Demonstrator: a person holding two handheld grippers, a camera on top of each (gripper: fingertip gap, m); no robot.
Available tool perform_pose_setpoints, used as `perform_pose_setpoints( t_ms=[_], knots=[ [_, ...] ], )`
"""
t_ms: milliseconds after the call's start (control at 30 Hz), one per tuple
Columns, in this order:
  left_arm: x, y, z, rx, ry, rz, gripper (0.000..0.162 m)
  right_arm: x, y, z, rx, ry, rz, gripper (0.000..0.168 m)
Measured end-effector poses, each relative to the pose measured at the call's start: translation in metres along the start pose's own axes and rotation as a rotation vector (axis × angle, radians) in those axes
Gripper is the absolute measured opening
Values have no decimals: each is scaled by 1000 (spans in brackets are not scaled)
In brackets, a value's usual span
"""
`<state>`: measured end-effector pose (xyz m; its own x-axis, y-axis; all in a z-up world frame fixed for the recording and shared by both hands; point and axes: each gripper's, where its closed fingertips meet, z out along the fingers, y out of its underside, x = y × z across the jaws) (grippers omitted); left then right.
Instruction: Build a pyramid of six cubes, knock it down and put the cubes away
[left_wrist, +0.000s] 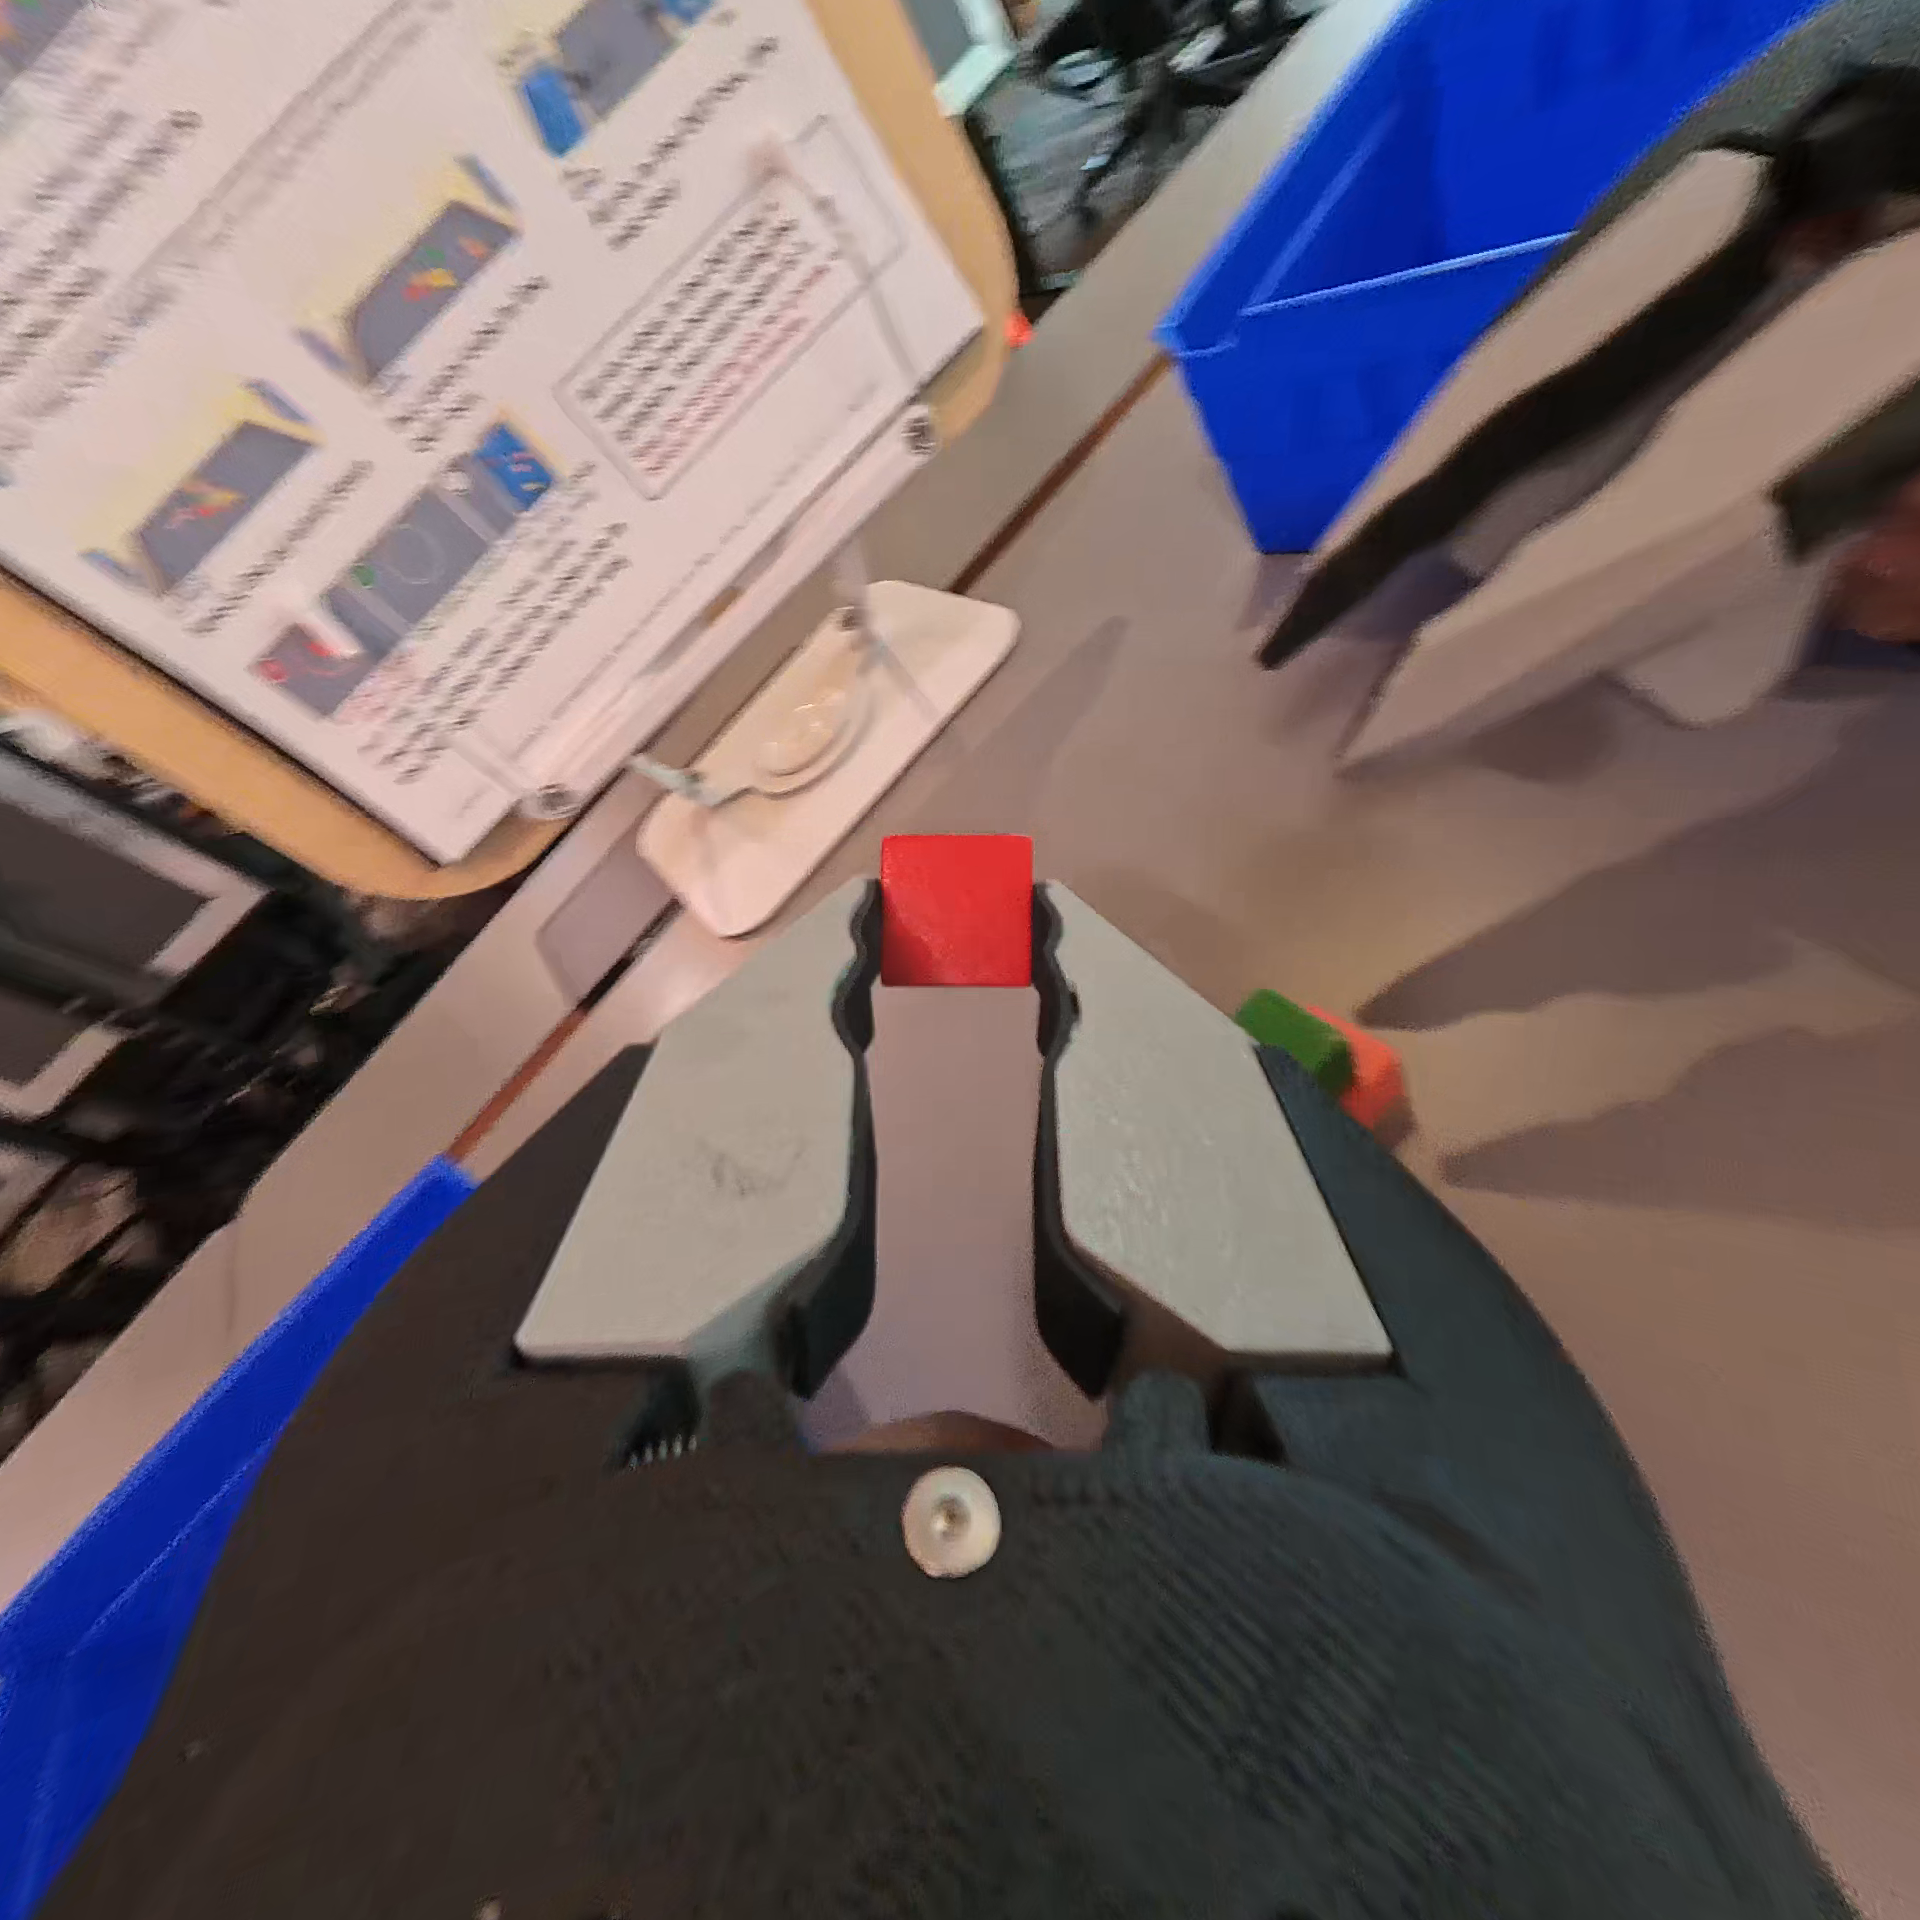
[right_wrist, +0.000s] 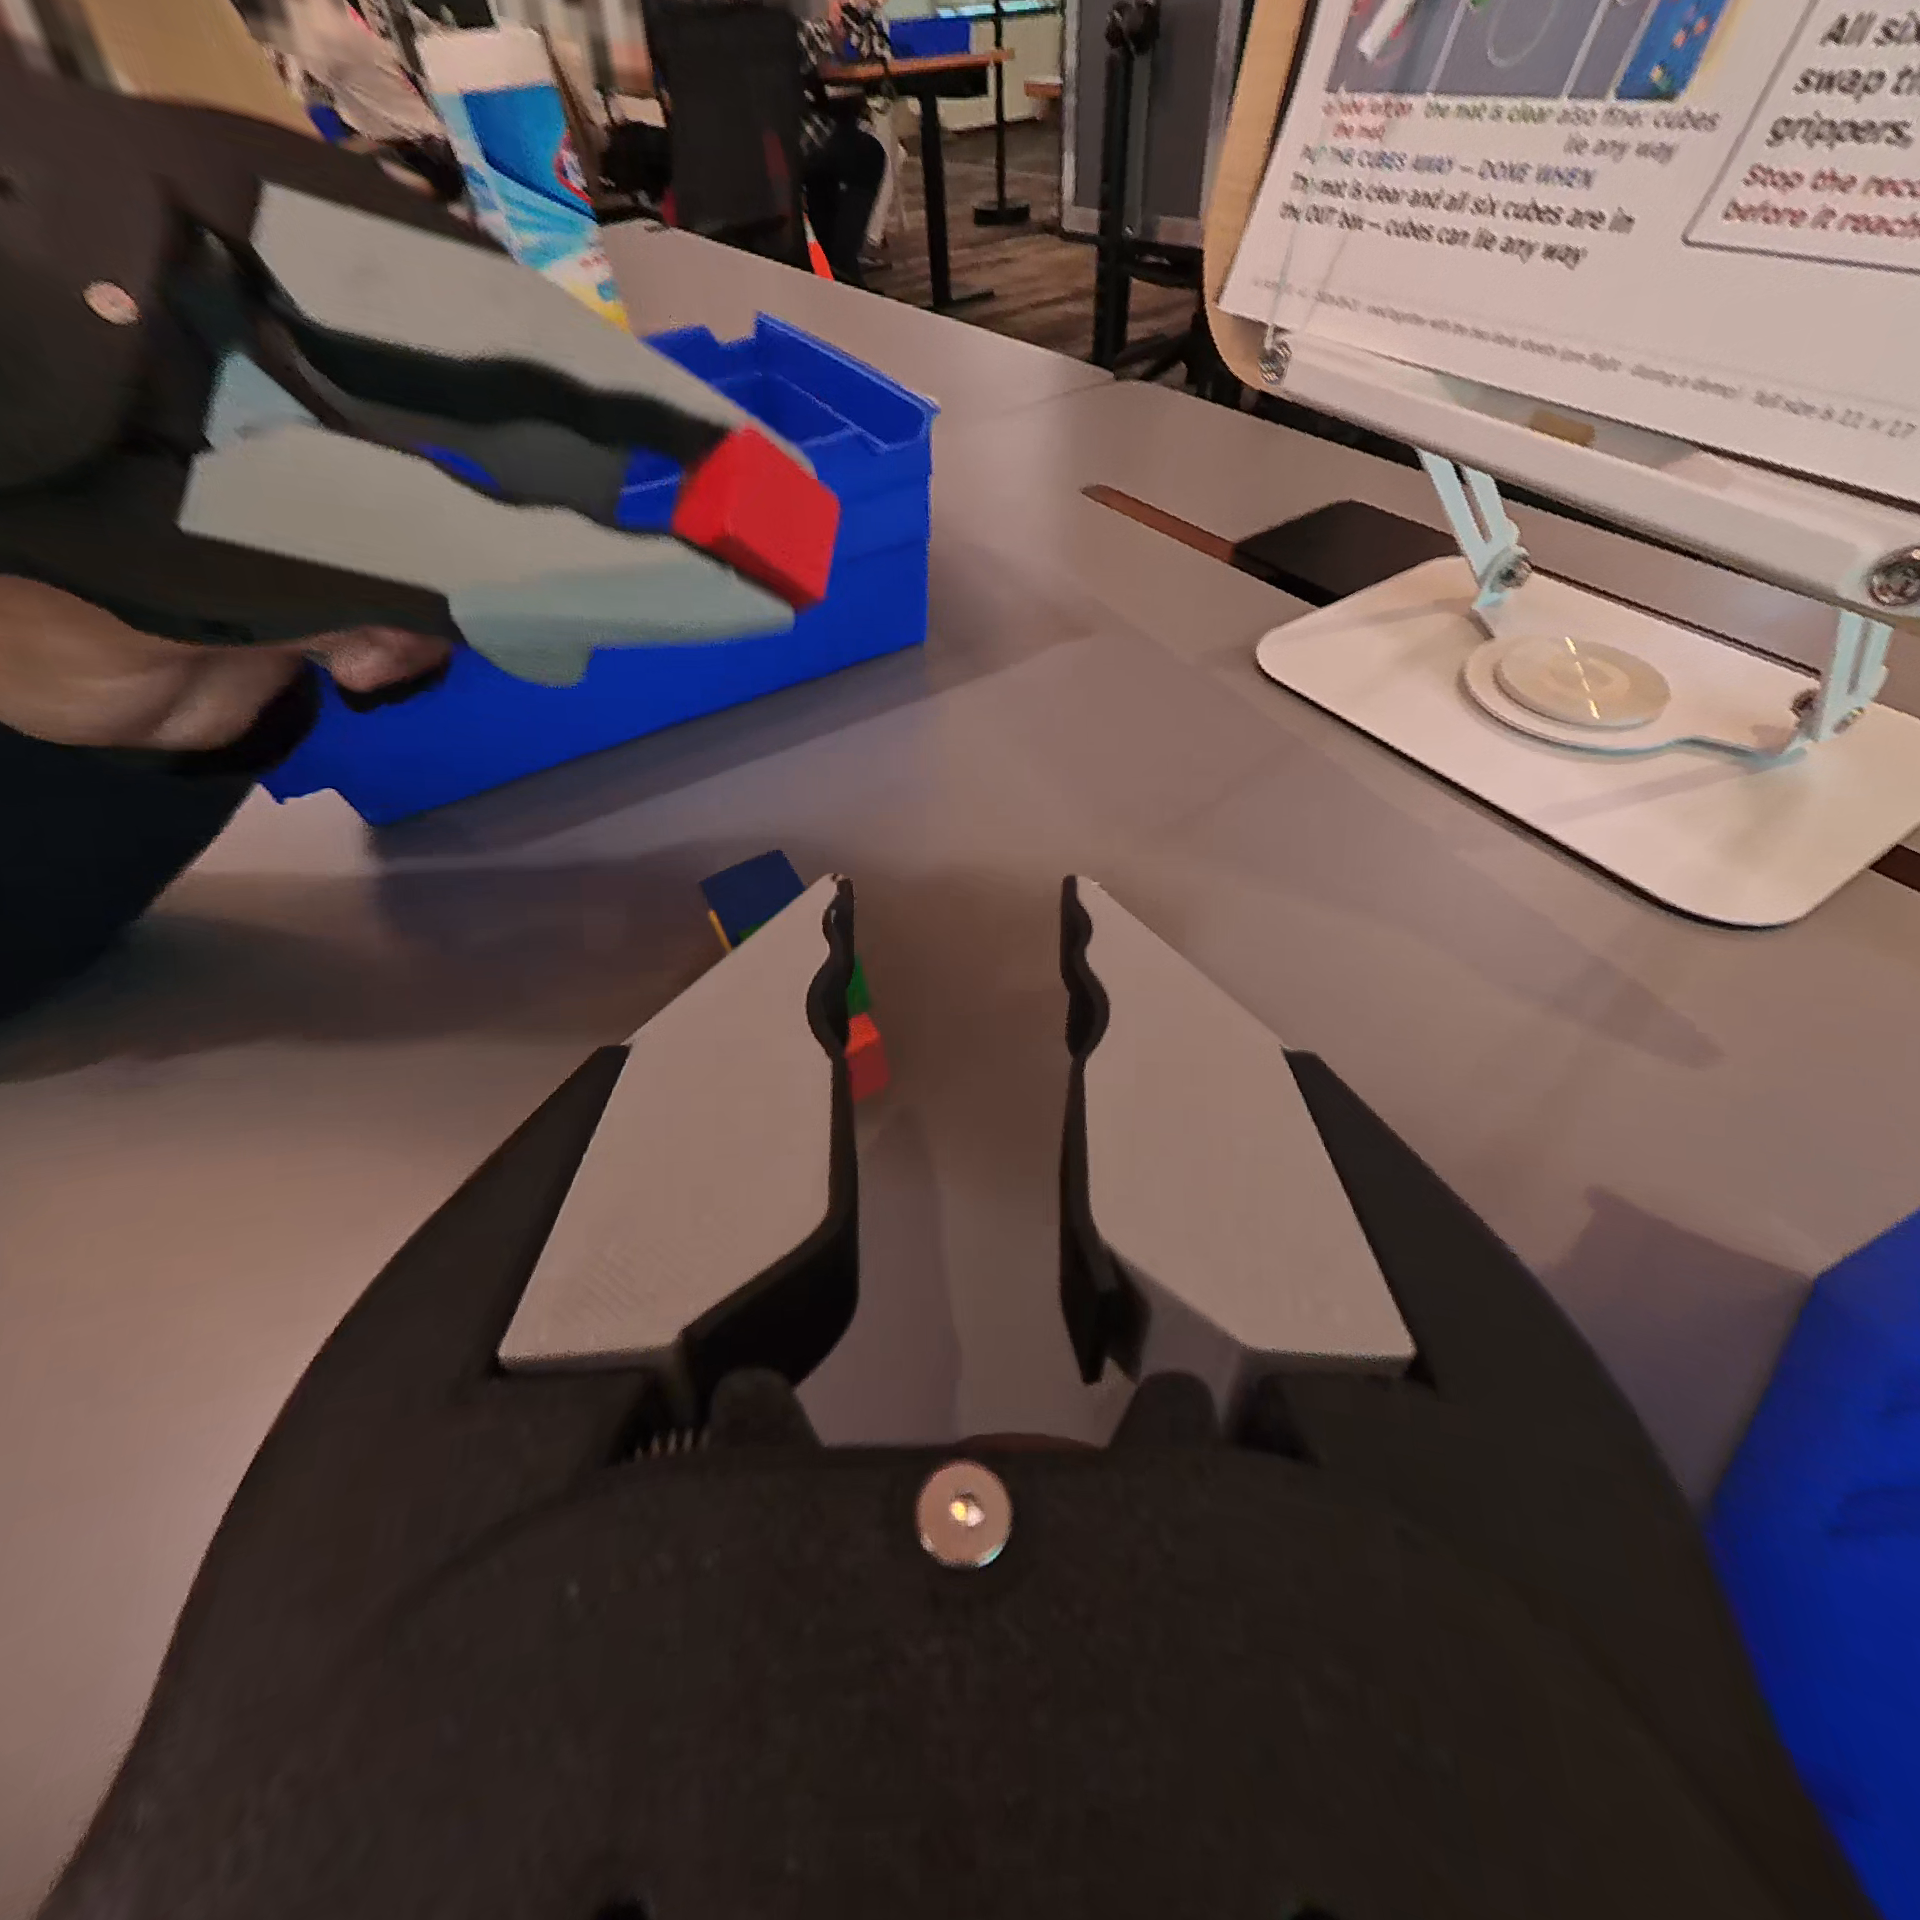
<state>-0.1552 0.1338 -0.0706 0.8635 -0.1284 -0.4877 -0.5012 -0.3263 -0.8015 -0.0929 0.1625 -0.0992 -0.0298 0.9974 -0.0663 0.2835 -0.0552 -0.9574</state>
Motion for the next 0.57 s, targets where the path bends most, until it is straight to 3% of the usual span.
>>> perform_pose_setpoints(
  t_ms=[133,267,433,567],
  knots=[
    [34,-2,-3,58,235,-46,26,-15,-7,-1,42,-86,6,37],
    [42,7,0,43,315,-41,26,-26,-12,-4,64,-147,-10,38],
    [44,16,1,6,363,-45,26,-16,-7,-2,44,-99,5,36],
    [48,23,-7,-6,452,52,26,-13,-3,0,29,-96,21,36]
  ],
)
